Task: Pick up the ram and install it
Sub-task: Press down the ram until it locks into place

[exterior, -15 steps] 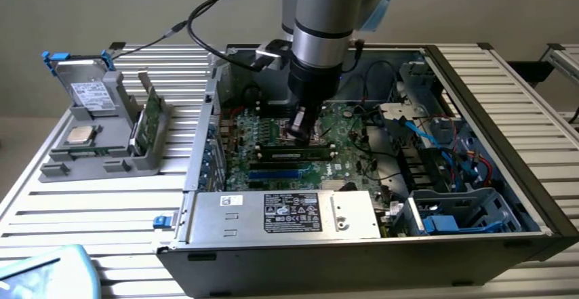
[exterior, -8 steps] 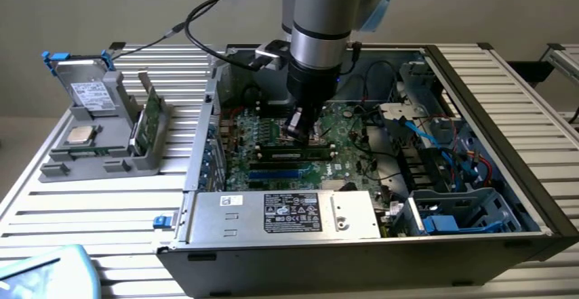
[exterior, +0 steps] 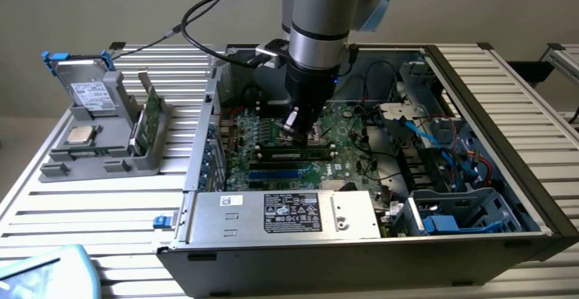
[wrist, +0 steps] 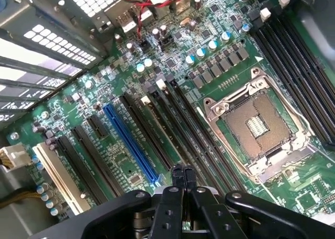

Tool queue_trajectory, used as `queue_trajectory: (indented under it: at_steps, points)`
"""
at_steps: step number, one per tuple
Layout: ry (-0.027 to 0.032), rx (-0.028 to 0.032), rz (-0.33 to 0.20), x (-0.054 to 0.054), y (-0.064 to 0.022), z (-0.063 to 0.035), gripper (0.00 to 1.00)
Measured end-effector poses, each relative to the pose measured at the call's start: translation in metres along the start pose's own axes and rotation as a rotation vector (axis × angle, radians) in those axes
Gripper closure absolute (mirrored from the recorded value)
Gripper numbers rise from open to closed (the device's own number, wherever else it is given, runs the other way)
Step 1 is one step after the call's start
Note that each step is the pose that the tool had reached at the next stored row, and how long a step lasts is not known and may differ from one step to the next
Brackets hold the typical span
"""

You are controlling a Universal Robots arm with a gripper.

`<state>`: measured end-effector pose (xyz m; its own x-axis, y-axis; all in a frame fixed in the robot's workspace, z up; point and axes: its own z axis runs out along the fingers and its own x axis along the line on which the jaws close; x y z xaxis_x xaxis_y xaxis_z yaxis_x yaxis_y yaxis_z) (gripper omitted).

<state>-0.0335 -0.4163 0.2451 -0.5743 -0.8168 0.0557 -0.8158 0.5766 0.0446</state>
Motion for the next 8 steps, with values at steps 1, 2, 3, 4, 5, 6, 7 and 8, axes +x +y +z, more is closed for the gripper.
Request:
queue_trajectory:
  at_steps: [1, 2, 3, 4, 5, 6, 7, 8]
  points:
    - [-0.0004, -0.0006, 0.011, 0.0, 0.0001, 0.0, 0.89]
    - [-0.001, -0.0012, 0.021, 0.0001, 0.0001, 0.0001, 0.89]
    - [-0.0014, -0.0017, 0.032, 0.0001, 0.0002, 0.0001, 0.89]
    - [-0.0019, -0.0023, 0.042, 0.0001, 0.0002, 0.0001, 0.89]
    - [-0.0023, -0.0029, 0.053, 0.0002, 0.0002, 0.0001, 0.89]
    - [-0.0028, -0.0035, 0.064, 0.0002, 0.0003, 0.0001, 0.89]
    - [-0.0031, -0.0039, 0.074, 0.0002, 0.0003, 0.0001, 0.89]
    - [-0.0035, -0.0045, 0.085, 0.0002, 0.0003, 0.0002, 0.89]
